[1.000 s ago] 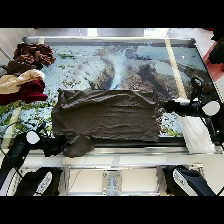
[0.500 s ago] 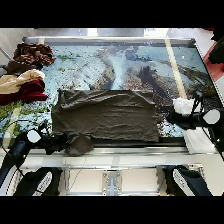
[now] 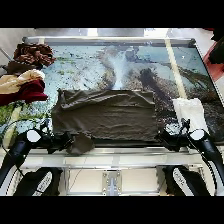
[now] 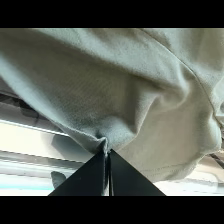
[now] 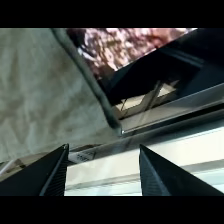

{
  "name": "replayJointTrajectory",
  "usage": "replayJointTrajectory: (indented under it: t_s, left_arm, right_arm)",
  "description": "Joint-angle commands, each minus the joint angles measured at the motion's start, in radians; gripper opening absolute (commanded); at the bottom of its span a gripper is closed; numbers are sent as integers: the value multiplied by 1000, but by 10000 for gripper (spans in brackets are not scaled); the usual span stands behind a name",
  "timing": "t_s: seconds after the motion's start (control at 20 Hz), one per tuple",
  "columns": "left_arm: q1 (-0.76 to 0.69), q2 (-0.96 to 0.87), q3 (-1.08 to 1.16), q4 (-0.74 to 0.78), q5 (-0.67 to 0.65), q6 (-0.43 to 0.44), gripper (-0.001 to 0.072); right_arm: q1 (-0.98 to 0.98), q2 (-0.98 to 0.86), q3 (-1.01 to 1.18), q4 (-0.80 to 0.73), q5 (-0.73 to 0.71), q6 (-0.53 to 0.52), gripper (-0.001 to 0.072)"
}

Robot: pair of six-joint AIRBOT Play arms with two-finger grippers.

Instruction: Fold the shirts.

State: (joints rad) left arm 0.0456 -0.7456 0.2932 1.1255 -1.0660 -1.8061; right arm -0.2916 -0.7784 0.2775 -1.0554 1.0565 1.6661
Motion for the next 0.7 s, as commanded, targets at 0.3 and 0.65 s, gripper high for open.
replayJointTrajectory:
  t_s: [0.3, 0.65]
  left_arm:
    - [0, 0, 1, -7, -2, 8, 12]
    - [0, 55, 233, 37, -85, 61, 12]
  right_arm:
    - [-7, -17, -69, 191, -167, -90, 103]
    - [-8, 66, 195, 188, 38, -109, 41]
